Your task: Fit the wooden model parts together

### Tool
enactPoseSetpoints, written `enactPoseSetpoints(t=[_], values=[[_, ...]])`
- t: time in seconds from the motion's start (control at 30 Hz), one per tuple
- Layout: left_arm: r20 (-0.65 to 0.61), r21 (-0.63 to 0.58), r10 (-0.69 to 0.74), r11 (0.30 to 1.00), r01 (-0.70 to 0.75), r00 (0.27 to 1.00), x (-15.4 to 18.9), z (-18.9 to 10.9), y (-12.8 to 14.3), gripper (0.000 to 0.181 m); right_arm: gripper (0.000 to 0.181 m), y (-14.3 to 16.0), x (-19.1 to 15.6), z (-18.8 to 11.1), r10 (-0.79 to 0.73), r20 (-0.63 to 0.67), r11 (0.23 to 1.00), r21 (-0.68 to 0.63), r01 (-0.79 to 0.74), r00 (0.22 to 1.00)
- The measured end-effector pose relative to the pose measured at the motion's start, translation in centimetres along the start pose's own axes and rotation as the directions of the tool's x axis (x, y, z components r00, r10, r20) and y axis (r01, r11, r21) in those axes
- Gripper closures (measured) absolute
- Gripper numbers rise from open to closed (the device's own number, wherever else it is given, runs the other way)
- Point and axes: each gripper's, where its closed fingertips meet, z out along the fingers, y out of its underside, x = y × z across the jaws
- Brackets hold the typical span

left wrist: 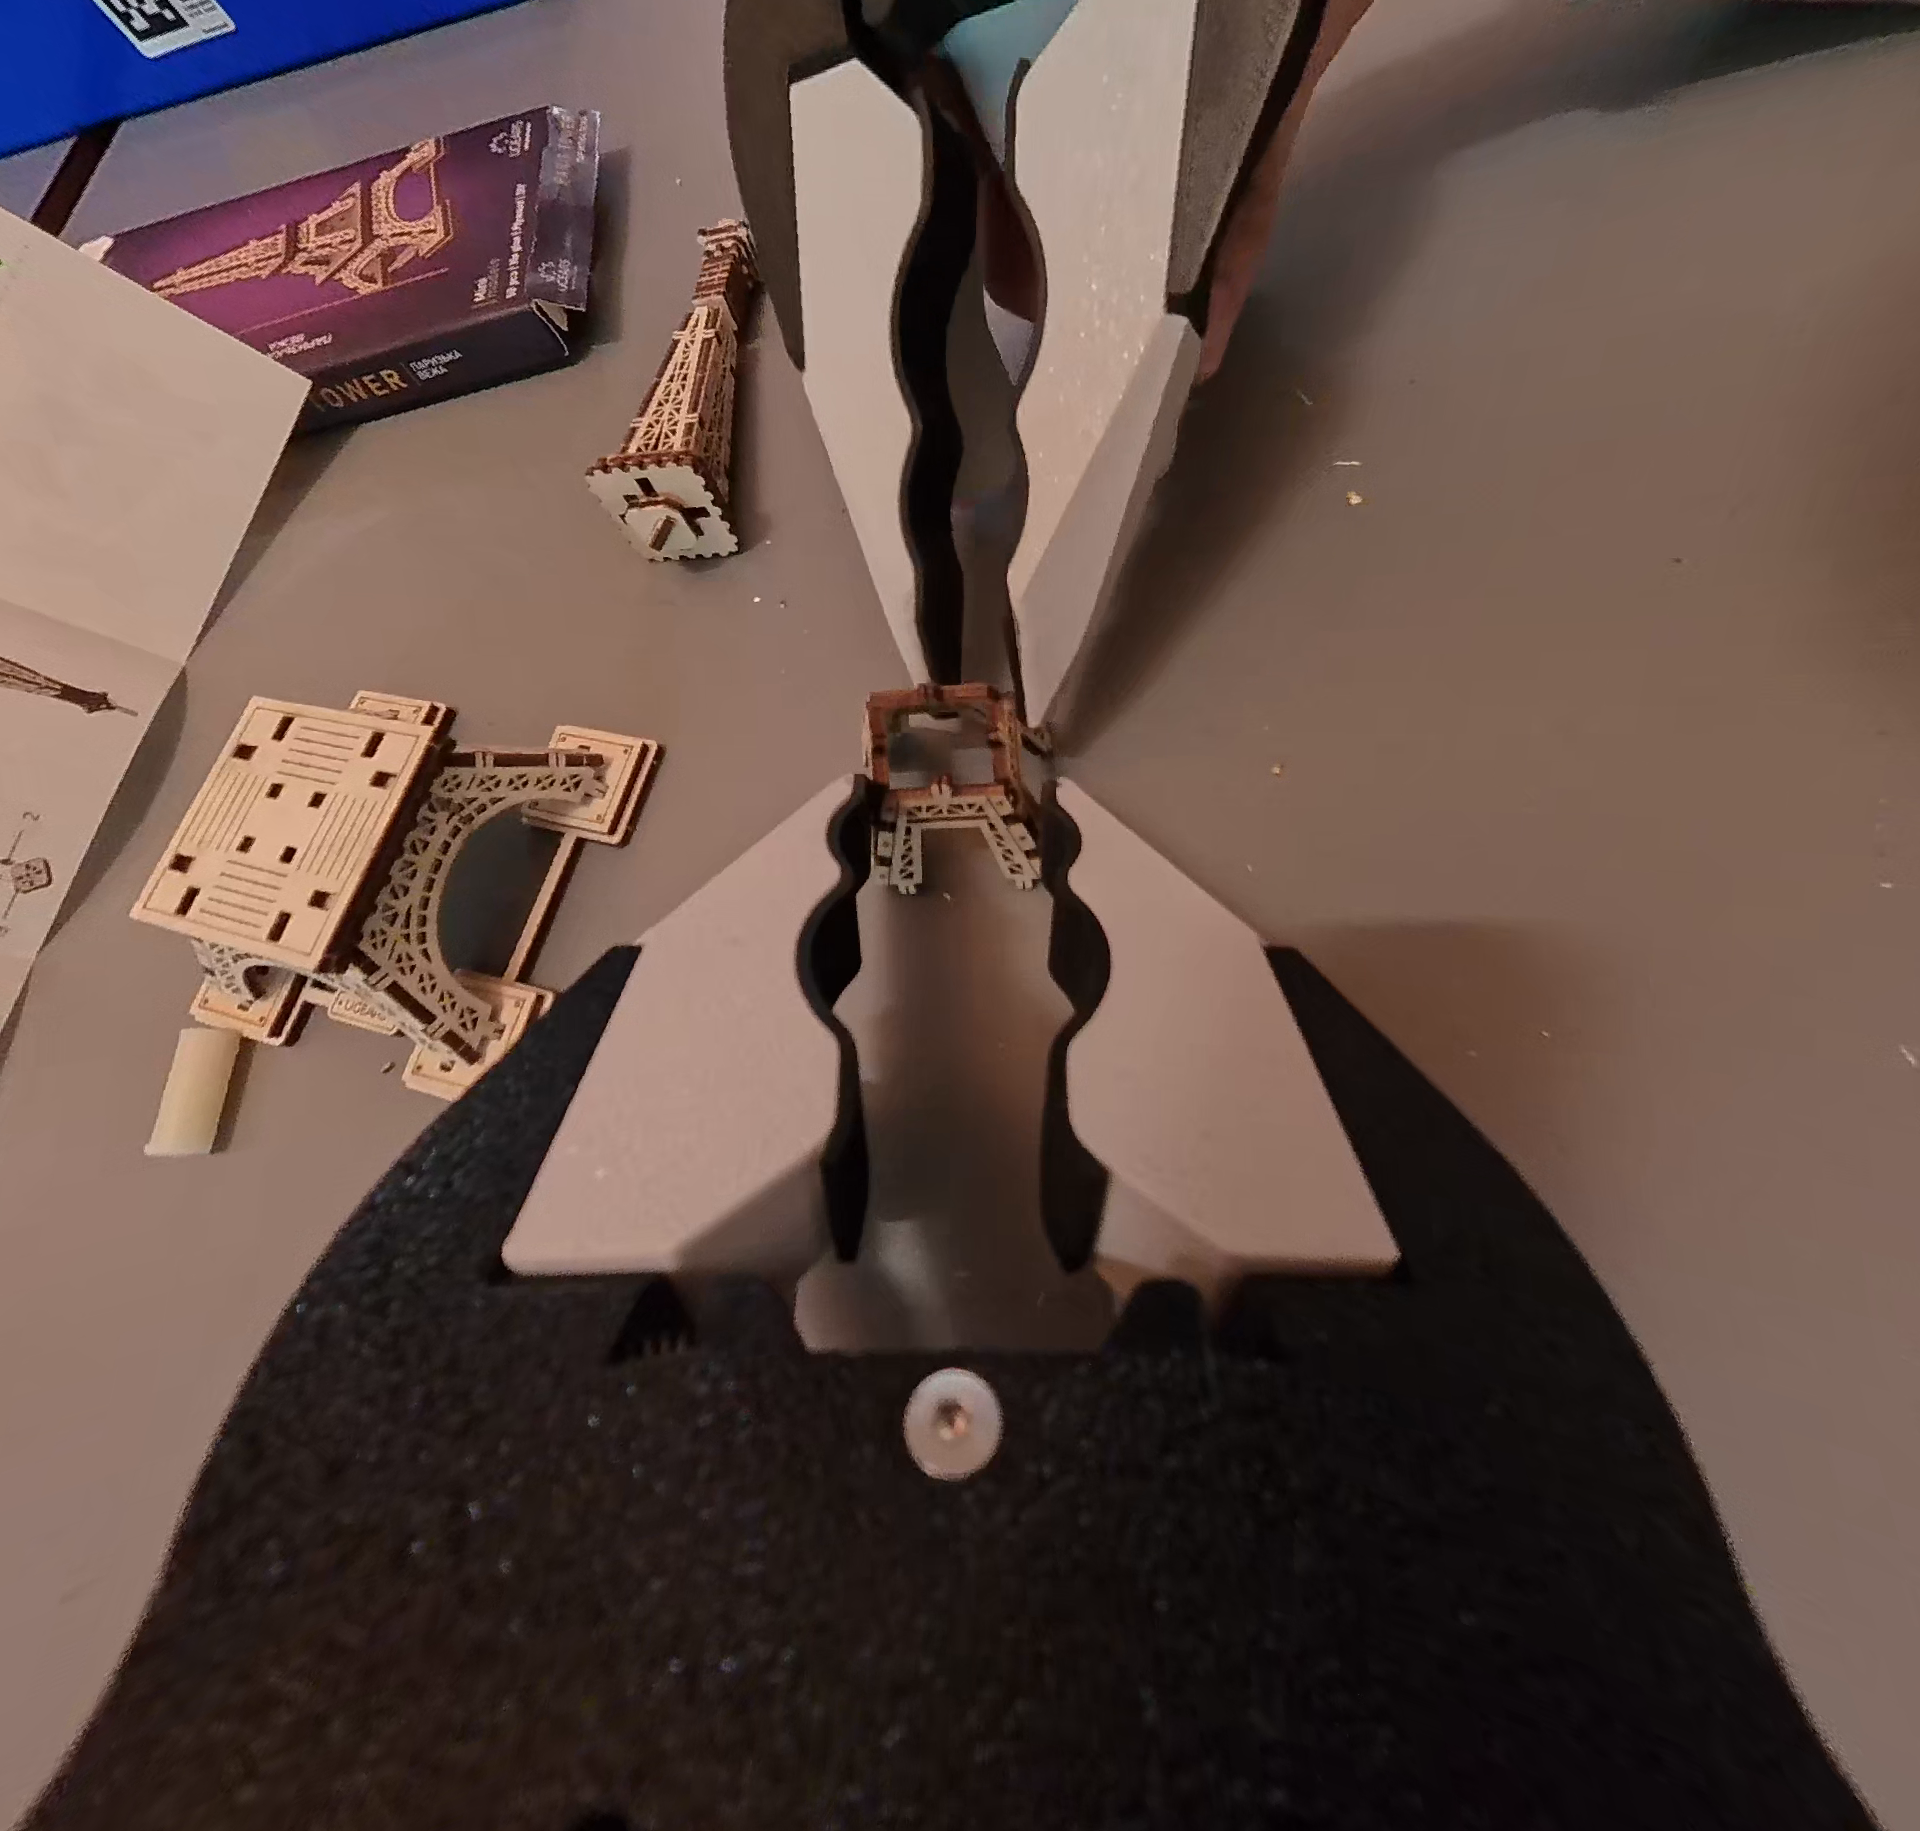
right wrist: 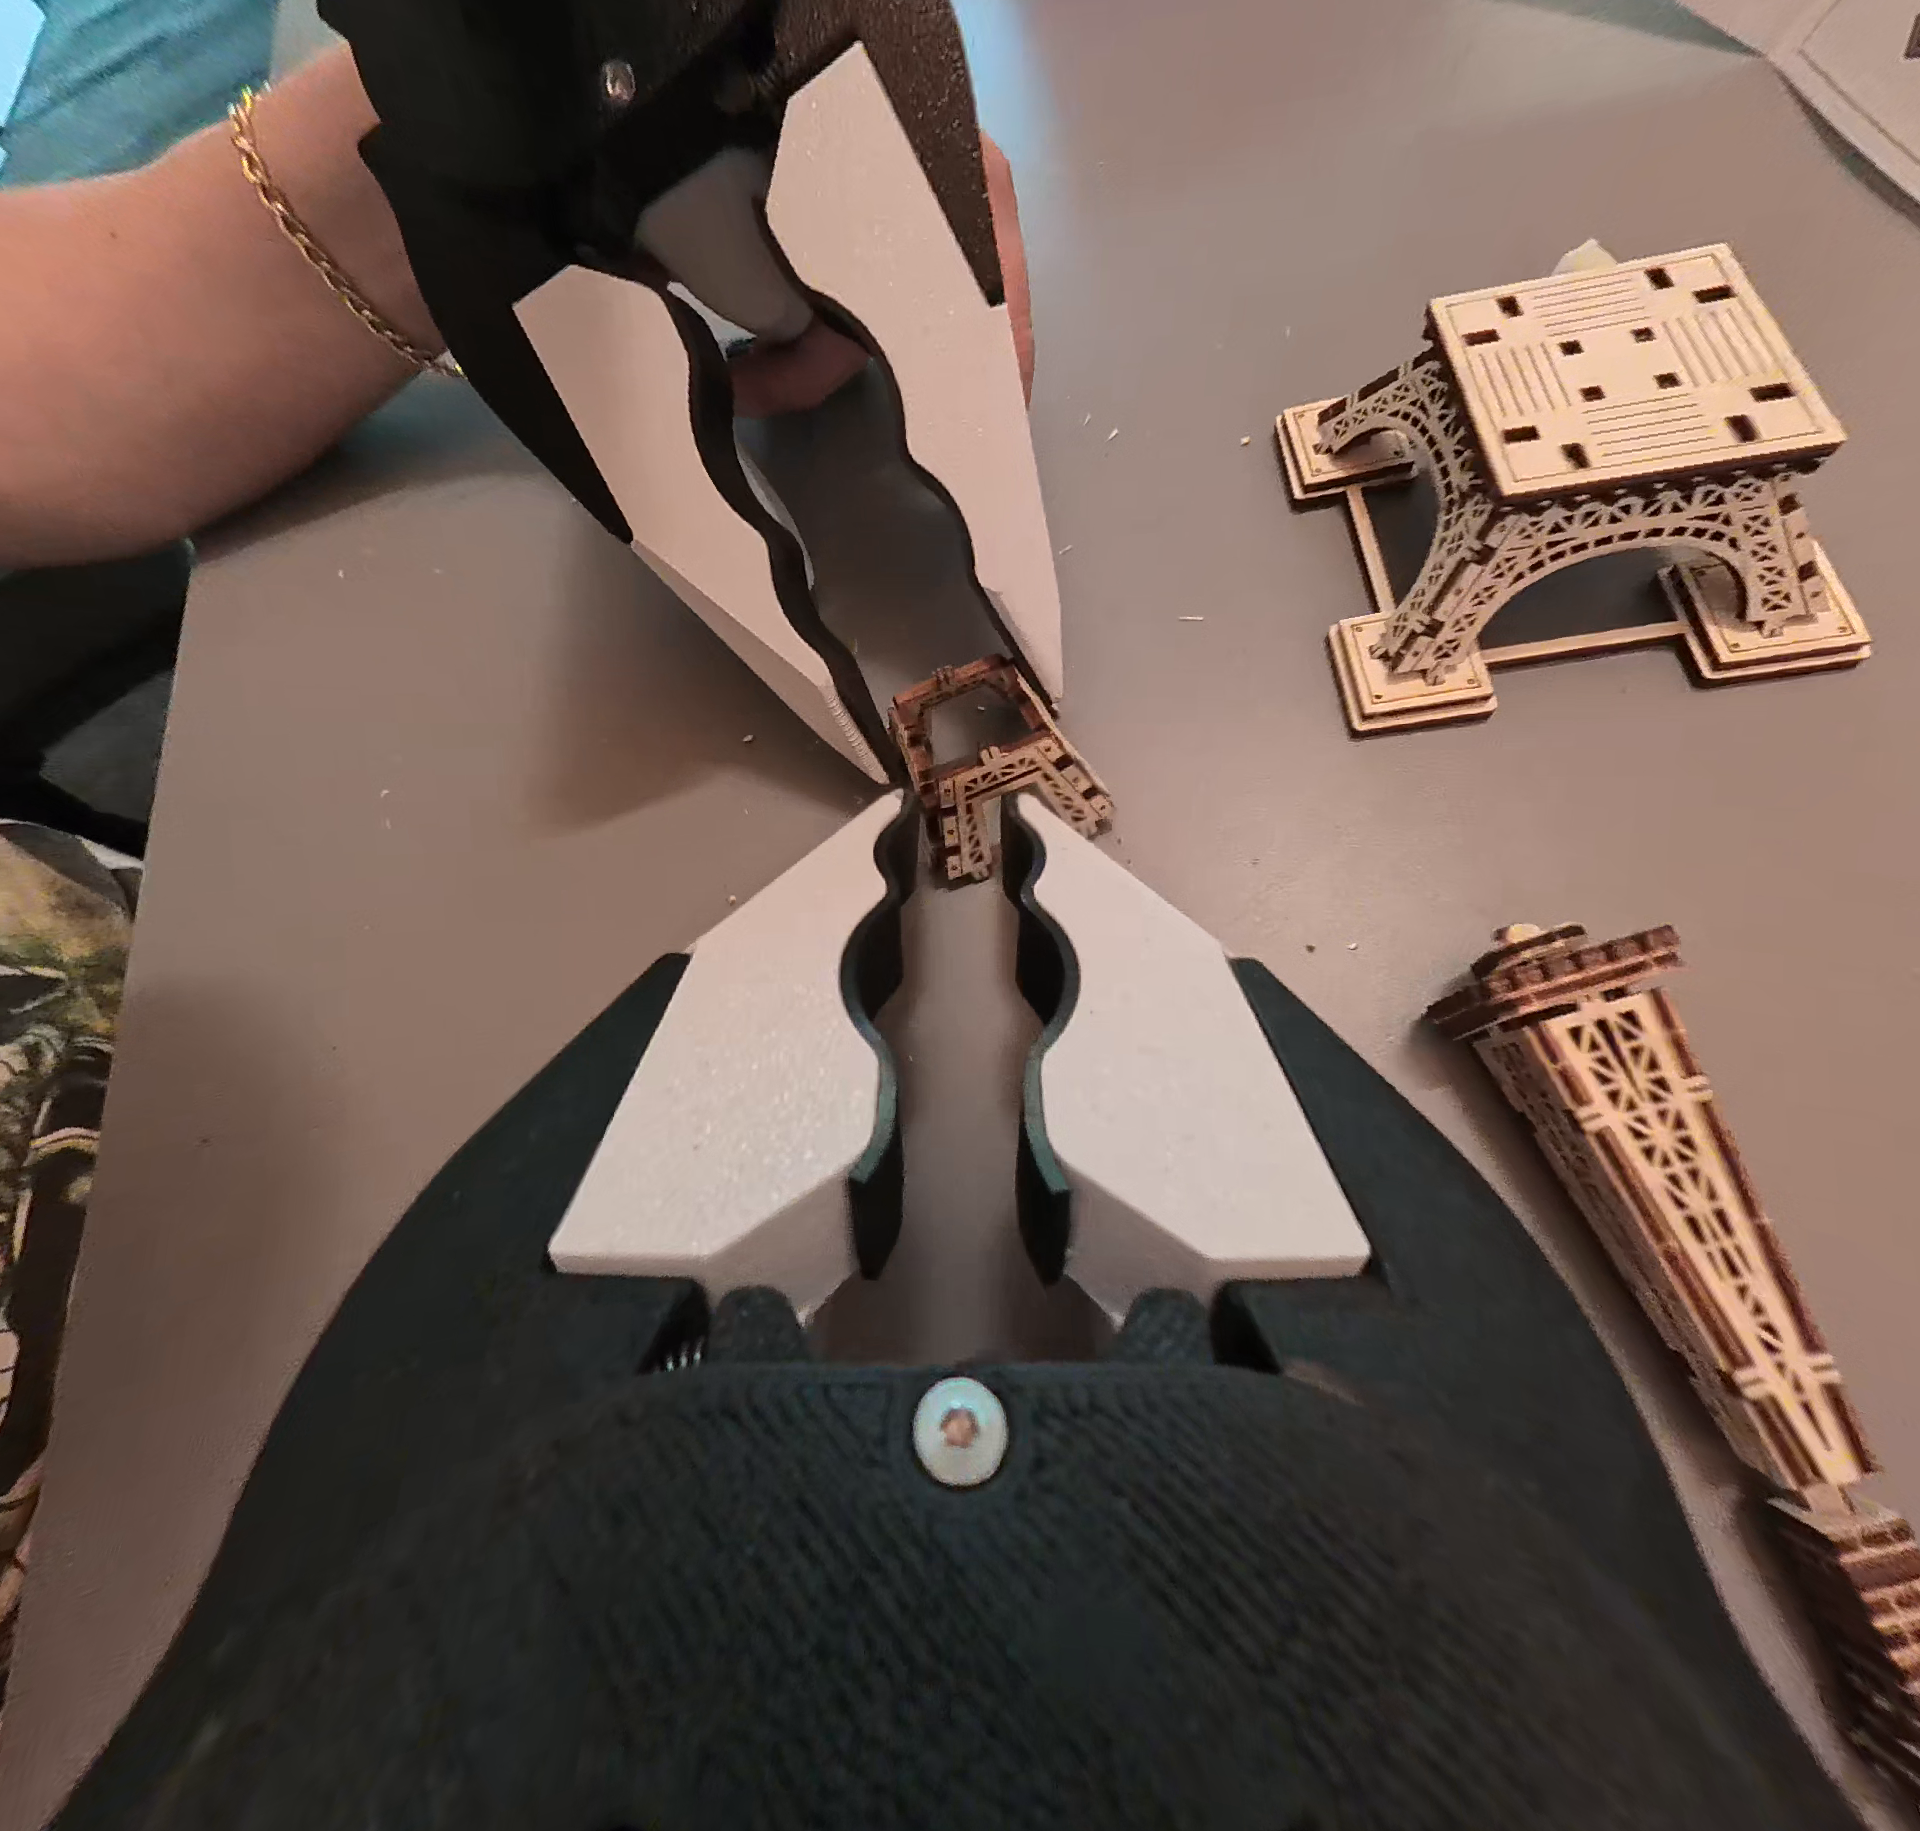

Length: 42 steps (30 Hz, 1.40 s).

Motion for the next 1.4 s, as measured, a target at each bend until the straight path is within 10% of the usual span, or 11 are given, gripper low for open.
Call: enactPoseSetpoints(t=[1.07,1.4], values=[[0.022,0.016,-0.007,1.000,0.007,1.000,-0.5,-0.4,-0.2,0.152,0.173,-0.1,-0.4,0.5,-0.111,-0.043,0.994,-0.014,0.110,0.993],[0.402,0.197,-0.187,0.974,0.115,0.896,-1.5,-6.2,-3.3,0.167,0.172,-1.2,2.4,-0.3,0.034,-0.290,0.997,0.076,-0.013,0.956]])
